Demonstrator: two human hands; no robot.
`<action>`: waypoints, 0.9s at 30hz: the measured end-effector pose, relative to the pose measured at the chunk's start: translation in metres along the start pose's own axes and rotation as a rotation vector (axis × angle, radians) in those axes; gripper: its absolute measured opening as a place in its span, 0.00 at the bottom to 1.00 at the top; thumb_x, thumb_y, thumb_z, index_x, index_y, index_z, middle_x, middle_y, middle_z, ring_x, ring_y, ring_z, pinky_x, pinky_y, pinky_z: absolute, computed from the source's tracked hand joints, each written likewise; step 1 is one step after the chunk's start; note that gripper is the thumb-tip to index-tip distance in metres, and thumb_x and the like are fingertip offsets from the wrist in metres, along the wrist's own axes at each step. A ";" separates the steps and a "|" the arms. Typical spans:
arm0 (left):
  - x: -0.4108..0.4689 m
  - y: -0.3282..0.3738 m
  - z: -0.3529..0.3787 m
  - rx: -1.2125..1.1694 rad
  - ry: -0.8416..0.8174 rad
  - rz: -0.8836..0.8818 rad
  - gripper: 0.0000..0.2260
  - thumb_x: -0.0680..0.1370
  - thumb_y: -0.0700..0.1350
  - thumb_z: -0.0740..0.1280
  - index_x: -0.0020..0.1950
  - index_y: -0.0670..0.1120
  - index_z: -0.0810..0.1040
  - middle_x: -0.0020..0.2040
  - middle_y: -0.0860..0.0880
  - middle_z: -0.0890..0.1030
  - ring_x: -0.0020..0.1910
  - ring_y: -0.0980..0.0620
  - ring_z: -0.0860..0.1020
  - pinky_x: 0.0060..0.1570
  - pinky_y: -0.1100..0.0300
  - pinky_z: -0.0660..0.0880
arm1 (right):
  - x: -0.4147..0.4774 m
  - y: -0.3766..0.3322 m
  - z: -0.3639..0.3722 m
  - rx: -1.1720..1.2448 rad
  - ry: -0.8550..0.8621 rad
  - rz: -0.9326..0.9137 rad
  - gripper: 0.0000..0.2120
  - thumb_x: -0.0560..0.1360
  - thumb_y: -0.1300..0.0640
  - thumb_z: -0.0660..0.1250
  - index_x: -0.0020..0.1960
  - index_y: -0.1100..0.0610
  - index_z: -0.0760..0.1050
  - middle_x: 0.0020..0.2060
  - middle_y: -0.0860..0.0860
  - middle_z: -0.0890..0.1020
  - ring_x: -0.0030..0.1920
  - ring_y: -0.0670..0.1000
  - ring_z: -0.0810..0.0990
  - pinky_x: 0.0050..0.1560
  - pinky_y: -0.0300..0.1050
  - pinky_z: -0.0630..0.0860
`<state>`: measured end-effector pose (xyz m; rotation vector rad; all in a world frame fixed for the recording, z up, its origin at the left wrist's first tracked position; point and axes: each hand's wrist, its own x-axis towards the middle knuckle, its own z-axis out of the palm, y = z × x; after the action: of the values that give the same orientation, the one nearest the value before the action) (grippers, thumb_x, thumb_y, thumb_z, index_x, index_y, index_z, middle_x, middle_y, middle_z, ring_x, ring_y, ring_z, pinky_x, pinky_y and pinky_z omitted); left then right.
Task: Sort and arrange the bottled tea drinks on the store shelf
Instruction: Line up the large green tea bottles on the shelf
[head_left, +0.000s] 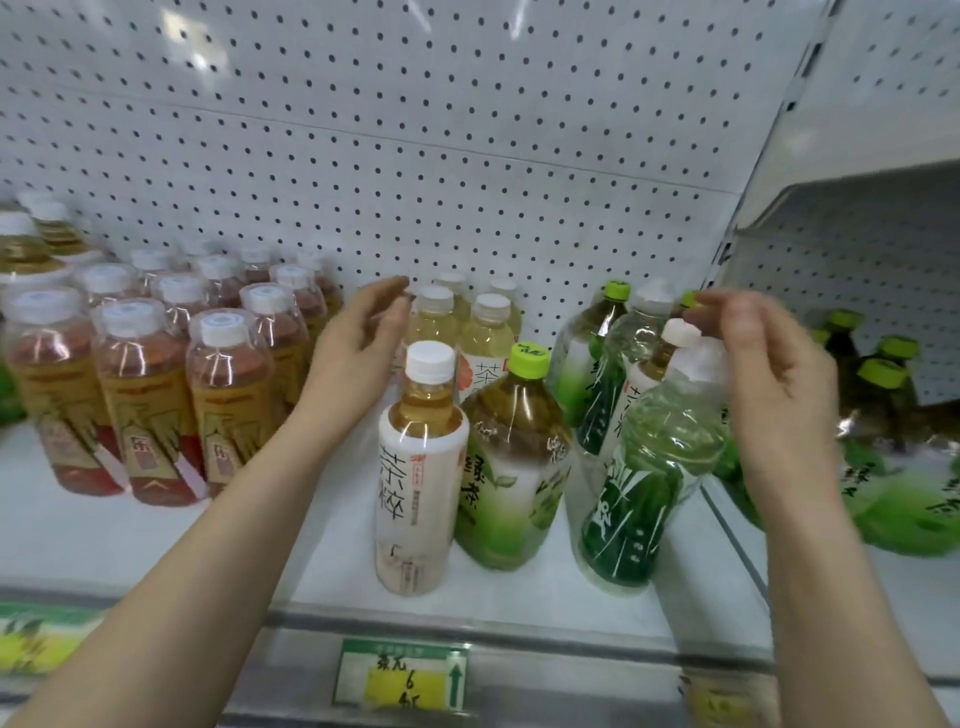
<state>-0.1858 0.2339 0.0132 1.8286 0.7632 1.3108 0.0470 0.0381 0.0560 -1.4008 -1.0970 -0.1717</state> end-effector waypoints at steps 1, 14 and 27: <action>-0.016 0.004 -0.005 -0.117 -0.011 -0.004 0.19 0.82 0.58 0.56 0.69 0.53 0.74 0.62 0.56 0.81 0.60 0.58 0.79 0.60 0.56 0.78 | -0.011 0.003 0.004 0.017 0.015 -0.026 0.17 0.80 0.38 0.59 0.62 0.45 0.76 0.53 0.35 0.81 0.55 0.37 0.79 0.55 0.37 0.76; -0.111 0.009 0.003 -0.129 -0.181 -0.007 0.25 0.70 0.56 0.73 0.62 0.68 0.68 0.56 0.68 0.78 0.54 0.67 0.79 0.46 0.74 0.75 | -0.087 0.048 0.034 0.144 0.065 0.199 0.34 0.66 0.39 0.77 0.66 0.39 0.62 0.50 0.18 0.72 0.53 0.22 0.71 0.47 0.16 0.65; -0.125 0.021 -0.007 -0.201 0.152 -0.066 0.32 0.68 0.62 0.72 0.68 0.53 0.70 0.58 0.56 0.81 0.55 0.59 0.80 0.49 0.64 0.78 | -0.078 -0.010 0.015 0.293 -0.072 0.135 0.31 0.61 0.28 0.74 0.60 0.37 0.73 0.55 0.43 0.83 0.55 0.45 0.82 0.59 0.56 0.78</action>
<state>-0.2286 0.1228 -0.0313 1.5477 0.7367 1.4403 -0.0089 0.0095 0.0063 -1.2182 -1.0367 0.1337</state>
